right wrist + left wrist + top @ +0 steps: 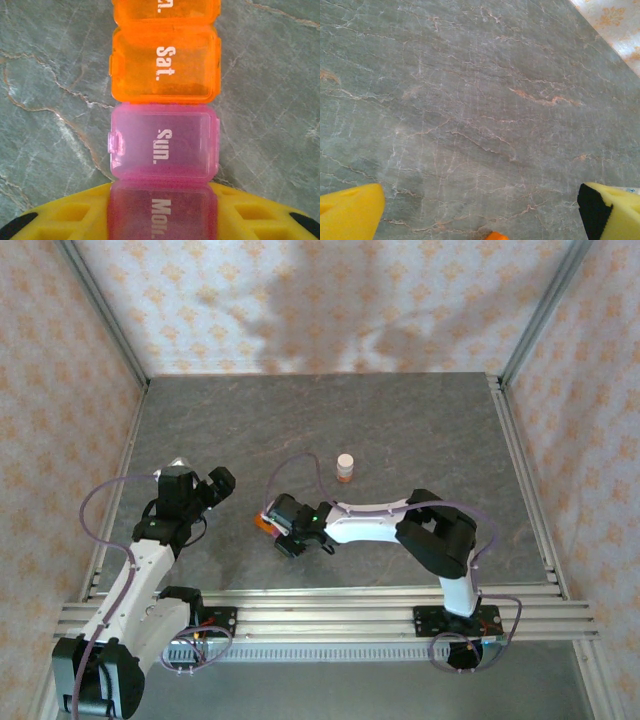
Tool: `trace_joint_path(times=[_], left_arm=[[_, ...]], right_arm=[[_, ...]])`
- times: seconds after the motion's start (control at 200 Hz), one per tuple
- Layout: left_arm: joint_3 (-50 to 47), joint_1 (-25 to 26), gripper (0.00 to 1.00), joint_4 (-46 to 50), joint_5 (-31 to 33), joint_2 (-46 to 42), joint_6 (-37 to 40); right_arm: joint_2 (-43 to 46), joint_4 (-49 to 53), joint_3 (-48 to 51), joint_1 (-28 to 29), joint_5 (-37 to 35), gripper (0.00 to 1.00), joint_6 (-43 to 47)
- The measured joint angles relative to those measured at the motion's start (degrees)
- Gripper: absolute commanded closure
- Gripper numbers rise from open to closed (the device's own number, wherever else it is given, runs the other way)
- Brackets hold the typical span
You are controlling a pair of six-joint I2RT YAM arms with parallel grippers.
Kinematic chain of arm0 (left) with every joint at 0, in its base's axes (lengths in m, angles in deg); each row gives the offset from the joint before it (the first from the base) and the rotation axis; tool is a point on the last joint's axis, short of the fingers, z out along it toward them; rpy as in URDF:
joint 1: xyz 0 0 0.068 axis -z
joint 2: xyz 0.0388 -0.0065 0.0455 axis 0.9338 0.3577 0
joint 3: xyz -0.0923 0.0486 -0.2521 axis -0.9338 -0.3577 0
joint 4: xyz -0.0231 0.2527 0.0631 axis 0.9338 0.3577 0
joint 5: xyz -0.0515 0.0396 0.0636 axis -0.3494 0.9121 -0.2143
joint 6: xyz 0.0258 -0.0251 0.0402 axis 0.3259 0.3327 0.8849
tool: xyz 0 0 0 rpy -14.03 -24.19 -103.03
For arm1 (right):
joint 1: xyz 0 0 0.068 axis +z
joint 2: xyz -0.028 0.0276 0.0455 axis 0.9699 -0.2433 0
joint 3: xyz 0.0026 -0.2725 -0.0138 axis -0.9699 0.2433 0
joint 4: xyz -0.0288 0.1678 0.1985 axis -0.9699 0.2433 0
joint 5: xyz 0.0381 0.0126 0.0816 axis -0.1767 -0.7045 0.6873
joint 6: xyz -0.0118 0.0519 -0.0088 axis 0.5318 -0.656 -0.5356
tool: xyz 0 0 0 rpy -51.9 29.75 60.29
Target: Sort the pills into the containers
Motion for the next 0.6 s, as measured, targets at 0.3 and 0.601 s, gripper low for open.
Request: trace_joint_path(times=[0.3,0.601], left_arm=[[-1.0,0.0,0.00,-0.7,0.0,0.0,-0.9],[-1.0,0.0,0.00,-1.0,-0.7,0.0,-1.2]], right_arm=[[-0.8,0.6,-1.1,0.1,0.4,0.38,-0.8],[-1.4,1.6,-2.3,0.2,0.4,0.35,-0.8]])
